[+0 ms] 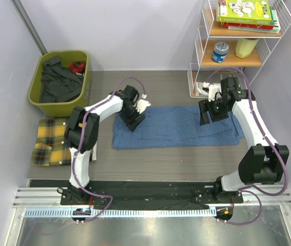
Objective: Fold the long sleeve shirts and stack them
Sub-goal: Fold the shirt
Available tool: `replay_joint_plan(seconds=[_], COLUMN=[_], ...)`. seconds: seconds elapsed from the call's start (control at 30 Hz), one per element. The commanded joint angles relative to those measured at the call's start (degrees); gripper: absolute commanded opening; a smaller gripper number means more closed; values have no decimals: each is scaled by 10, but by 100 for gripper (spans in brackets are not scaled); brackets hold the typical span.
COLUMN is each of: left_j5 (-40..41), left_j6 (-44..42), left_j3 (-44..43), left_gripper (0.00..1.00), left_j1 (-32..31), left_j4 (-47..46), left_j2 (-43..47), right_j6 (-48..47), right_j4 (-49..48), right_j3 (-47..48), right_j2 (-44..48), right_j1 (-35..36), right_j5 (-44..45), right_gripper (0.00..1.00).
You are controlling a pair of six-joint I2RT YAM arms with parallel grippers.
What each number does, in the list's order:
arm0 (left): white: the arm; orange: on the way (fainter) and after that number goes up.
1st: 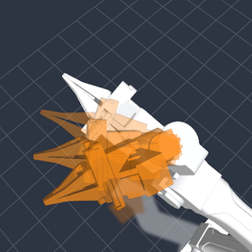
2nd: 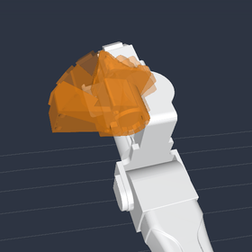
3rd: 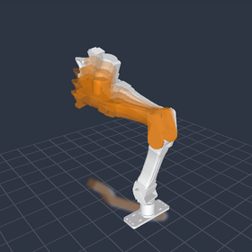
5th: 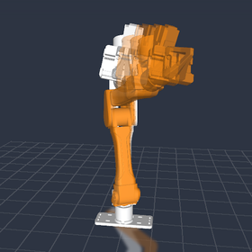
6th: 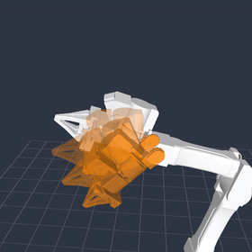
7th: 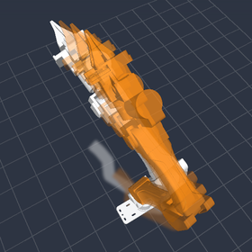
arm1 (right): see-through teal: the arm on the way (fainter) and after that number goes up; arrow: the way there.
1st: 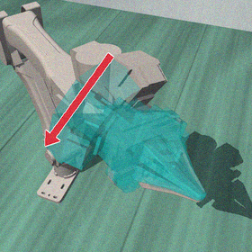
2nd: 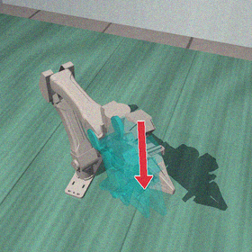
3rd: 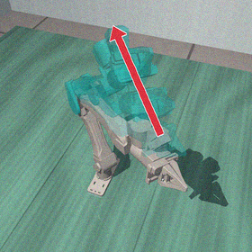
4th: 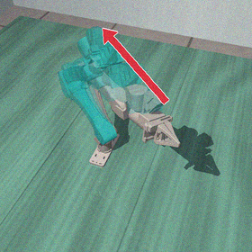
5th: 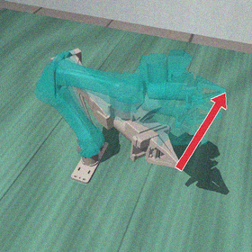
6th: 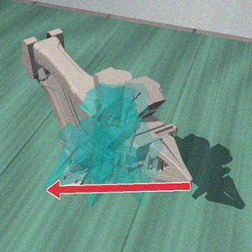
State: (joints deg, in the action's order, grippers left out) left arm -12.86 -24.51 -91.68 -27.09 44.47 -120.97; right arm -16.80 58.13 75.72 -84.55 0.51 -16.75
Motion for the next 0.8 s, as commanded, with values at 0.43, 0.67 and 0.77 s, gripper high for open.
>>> replay_joint_plan(seconds=[0.43,0.67,0.77], left_j5=[-18,-51,-84], left_j6=[3,31,28], left_j3=[376,341,310], left_gripper=[71,87,91], left_j1=[15,112,179], left_j4=[178,141,133], left_j2=[375,435,457], right_j6=[5,29,28], right_j4=[-69,-157,-166], right_j3=[-65,-20,17], right_j2=[-41,-211,-270], right_j1=[73,136,153], right_j5=[68,138,132], right_gripper=[54,31,24])
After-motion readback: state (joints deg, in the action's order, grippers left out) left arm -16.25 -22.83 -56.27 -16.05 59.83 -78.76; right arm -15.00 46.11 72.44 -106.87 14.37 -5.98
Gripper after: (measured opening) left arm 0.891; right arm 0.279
